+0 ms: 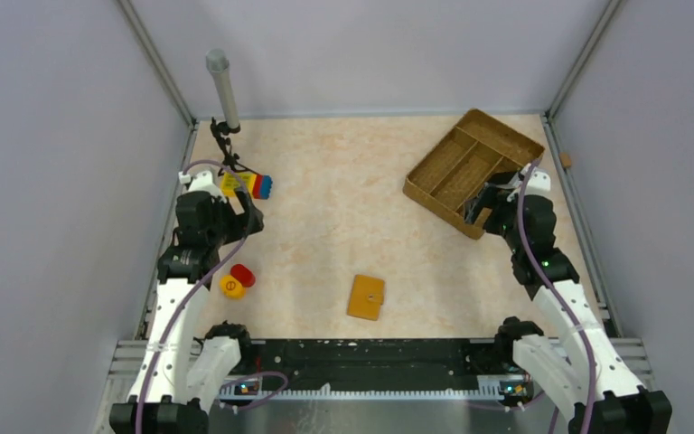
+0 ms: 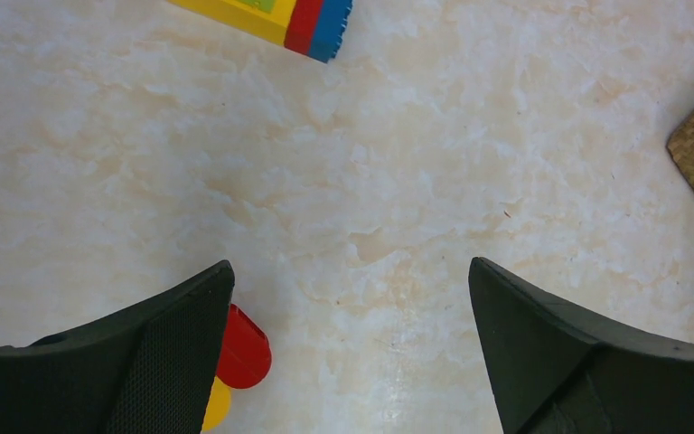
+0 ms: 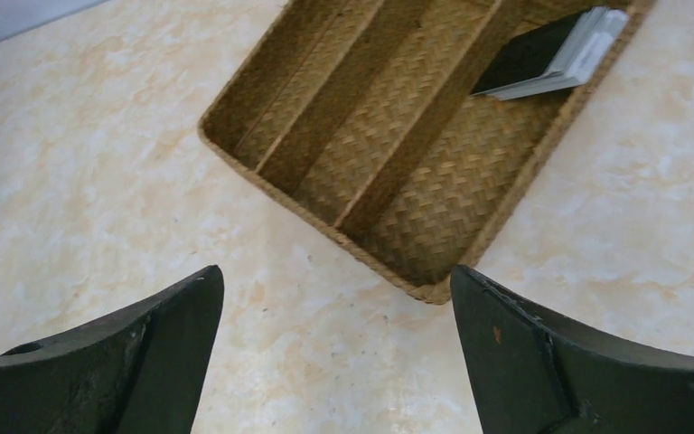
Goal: Put the credit cards into the card holder
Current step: Open the card holder at the center of the board.
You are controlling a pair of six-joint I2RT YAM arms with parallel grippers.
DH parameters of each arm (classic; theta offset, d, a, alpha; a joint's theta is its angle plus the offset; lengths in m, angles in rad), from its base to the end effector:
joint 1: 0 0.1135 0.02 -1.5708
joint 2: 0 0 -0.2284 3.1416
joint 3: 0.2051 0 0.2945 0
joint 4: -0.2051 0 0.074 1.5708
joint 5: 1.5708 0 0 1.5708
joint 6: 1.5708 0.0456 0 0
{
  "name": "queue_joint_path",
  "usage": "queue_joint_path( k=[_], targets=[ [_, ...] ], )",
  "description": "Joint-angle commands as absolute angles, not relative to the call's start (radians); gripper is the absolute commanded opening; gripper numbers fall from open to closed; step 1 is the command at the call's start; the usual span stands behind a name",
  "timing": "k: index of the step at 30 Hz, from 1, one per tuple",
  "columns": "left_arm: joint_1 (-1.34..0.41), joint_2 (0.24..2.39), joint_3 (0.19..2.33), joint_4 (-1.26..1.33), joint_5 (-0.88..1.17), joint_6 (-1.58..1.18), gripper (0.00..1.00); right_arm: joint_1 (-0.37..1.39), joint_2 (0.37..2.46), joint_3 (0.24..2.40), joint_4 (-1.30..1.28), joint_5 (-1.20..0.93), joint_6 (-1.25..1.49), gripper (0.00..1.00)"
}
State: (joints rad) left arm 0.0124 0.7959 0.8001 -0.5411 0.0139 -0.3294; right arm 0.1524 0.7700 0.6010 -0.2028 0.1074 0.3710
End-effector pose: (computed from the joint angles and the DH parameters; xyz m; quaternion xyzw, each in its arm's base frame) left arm 0.2510 0.0025 0.2767 -0.1445 0.8572 -0.0840 0.4871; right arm 0.2592 0.0349 0.2398 0.1200 0.8162 0.1030 0.5557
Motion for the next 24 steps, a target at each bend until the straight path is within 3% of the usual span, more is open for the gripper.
queue_joint_path(
  k=[1, 5, 9, 13, 18, 24],
  targets=[
    [0.005, 0.815, 0.81, -0.532, 0.156, -0.312, 0.99, 0.145, 0.772, 0.619, -0.119, -0.086, 0.323, 0.91],
    [-0.16, 0.844, 0.784, -0.527, 0.146, -0.367, 0.99, 0.174, 0.849, 0.646, -0.126, -0.261, 0.329, 0.86],
    [-0.326, 0.871, 0.71, -0.457, 0.223, -0.482, 0.99, 0.324, 0.926, 0.668, -0.169, -0.269, 0.34, 0.83],
    [-0.418, 0.874, 0.531, -0.207, 0.403, -0.683, 0.99, 0.451, 0.962, 0.604, -0.117, -0.278, 0.505, 0.79],
    [-0.52, 0.867, 0.332, 0.039, 0.397, -0.874, 0.99, 0.632, 1.015, 0.467, 0.066, -0.289, 0.732, 0.72],
    [-0.57, 0.891, 0.264, 0.128, 0.416, -0.962, 0.98, 0.762, 1.114, 0.368, 0.213, -0.252, 0.878, 0.67]
  ],
)
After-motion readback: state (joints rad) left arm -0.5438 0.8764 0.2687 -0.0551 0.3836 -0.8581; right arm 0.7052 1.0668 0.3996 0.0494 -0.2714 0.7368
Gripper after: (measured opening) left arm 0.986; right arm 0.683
